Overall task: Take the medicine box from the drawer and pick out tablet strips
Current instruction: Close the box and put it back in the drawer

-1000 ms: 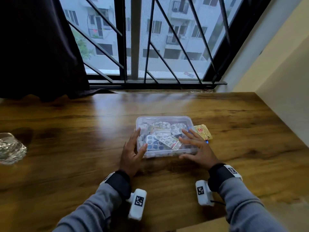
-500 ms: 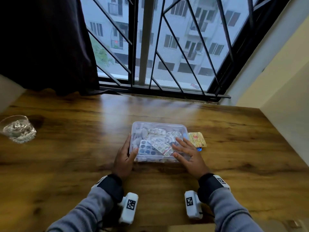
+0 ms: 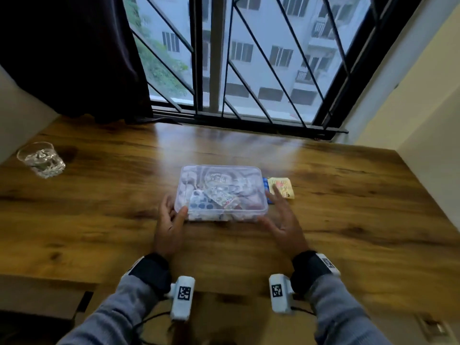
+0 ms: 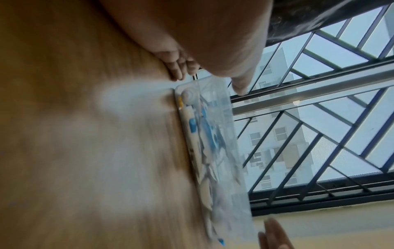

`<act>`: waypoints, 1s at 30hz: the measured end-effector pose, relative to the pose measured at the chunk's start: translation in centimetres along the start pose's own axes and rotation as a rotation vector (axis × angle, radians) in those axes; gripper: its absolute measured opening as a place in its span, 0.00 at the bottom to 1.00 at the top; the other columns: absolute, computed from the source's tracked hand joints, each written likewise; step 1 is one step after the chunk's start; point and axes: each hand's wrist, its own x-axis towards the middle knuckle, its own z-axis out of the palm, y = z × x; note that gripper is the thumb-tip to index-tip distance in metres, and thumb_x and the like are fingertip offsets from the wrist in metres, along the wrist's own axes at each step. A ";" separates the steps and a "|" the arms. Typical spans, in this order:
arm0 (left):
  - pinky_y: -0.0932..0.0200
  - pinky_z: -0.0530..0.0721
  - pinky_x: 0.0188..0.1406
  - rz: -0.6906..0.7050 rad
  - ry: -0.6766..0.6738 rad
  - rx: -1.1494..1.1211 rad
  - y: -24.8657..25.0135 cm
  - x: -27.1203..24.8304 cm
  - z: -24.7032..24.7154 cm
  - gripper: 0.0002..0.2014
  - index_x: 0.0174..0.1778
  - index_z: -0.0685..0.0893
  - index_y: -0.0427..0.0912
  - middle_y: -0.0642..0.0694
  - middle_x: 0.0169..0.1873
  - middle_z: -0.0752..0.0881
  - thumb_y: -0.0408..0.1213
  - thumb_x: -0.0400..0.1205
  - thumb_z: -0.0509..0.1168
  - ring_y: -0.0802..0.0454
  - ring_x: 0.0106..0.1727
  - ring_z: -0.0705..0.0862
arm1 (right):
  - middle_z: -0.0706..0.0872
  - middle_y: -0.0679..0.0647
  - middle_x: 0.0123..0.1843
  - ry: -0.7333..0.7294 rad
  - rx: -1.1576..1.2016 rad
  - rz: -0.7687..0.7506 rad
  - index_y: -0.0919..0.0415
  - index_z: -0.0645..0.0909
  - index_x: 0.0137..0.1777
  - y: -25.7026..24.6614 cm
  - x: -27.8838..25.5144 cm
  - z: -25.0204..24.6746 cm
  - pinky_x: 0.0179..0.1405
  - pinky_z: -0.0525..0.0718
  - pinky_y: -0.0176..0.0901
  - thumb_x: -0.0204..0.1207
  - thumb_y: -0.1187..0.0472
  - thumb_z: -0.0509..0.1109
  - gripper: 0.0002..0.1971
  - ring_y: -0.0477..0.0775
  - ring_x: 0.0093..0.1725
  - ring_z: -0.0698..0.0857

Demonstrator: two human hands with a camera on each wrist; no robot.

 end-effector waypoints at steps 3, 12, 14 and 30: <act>0.56 0.69 0.69 -0.002 0.152 -0.023 -1.0 -3.8 1.1 0.40 0.82 0.58 0.44 0.48 0.77 0.68 0.43 0.75 0.68 0.53 0.75 0.69 | 0.84 0.39 0.67 0.318 0.227 0.146 0.52 0.82 0.65 1.0 -6.5 -2.3 0.64 0.78 0.35 0.77 0.62 0.70 0.17 0.39 0.66 0.81; 0.53 0.79 0.40 0.515 -0.225 0.450 -5.2 -14.9 4.0 0.05 0.44 0.81 0.54 0.62 0.36 0.84 0.38 0.76 0.64 0.60 0.39 0.81 | 0.78 0.53 0.28 1.110 0.873 0.786 0.56 0.78 0.32 7.7 -21.0 -0.2 0.22 0.73 0.38 0.75 0.76 0.59 0.17 0.51 0.25 0.73; 0.52 0.75 0.40 0.635 -0.410 0.566 -5.5 -15.2 4.9 0.05 0.44 0.82 0.51 0.56 0.36 0.85 0.36 0.76 0.64 0.56 0.37 0.80 | 0.82 0.57 0.34 0.997 1.228 1.119 0.59 0.81 0.39 10.0 -21.5 1.7 0.28 0.82 0.45 0.70 0.63 0.73 0.03 0.56 0.31 0.81; 0.58 0.83 0.43 0.714 -0.940 0.738 -3.5 -14.5 6.6 0.08 0.47 0.86 0.45 0.51 0.44 0.86 0.35 0.80 0.61 0.58 0.45 0.82 | 0.71 0.61 0.80 0.881 1.626 0.945 0.60 0.67 0.79 12.7 -18.2 4.4 0.69 0.73 0.51 0.80 0.33 0.49 0.37 0.60 0.69 0.77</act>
